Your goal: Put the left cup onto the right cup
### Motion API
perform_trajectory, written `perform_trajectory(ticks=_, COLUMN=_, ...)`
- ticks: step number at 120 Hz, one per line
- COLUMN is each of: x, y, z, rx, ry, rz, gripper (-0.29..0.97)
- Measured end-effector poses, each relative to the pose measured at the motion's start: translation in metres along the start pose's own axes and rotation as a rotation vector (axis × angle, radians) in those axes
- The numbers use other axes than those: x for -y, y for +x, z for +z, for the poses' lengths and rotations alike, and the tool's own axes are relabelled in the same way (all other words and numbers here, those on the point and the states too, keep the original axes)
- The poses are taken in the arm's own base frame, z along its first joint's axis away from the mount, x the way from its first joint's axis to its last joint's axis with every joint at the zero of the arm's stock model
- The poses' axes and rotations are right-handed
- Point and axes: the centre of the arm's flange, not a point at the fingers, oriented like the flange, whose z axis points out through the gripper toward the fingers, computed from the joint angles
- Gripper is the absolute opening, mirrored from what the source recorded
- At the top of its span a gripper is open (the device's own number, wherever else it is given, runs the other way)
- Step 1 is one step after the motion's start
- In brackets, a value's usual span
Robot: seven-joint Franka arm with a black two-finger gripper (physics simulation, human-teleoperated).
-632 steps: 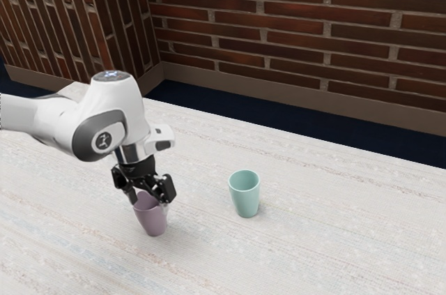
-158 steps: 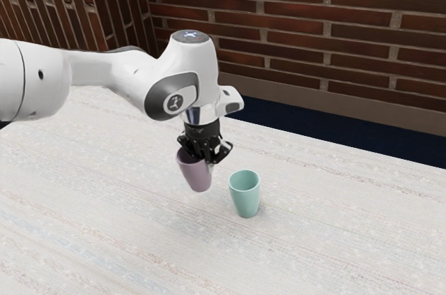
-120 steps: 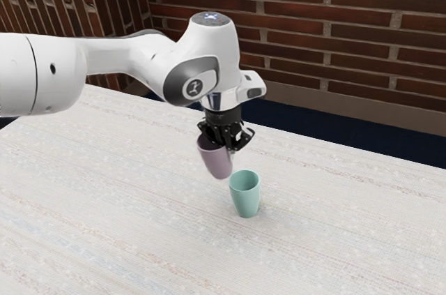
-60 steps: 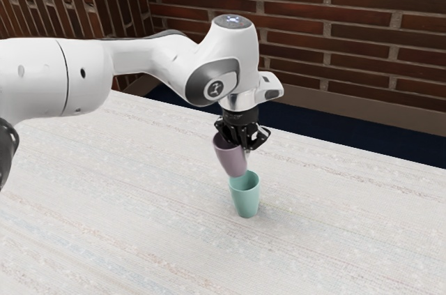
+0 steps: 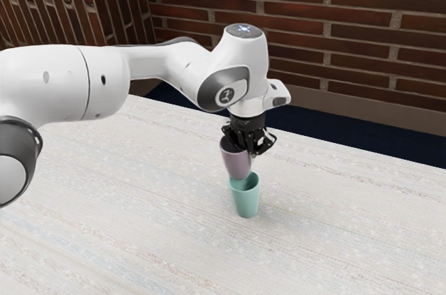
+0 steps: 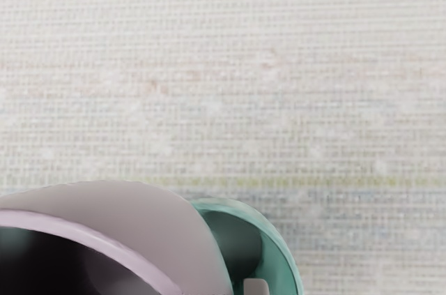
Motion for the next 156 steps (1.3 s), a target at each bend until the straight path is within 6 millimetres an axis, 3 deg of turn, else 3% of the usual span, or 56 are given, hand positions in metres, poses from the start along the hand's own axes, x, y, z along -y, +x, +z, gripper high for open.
perform_trajectory(ticks=19, x=-0.001, y=0.001, z=0.001, rx=0.0, ry=-0.001, rz=0.001, gripper=-0.1)
perform_trajectory(ticks=81, x=-0.016, y=-0.007, z=-0.033, rx=-0.024, ry=-0.013, rz=0.025, gripper=-0.1)
perform_trajectory(ticks=156, x=-0.02, y=-0.014, z=-0.009, rx=0.026, ry=-0.005, rz=0.026, gripper=-0.1)
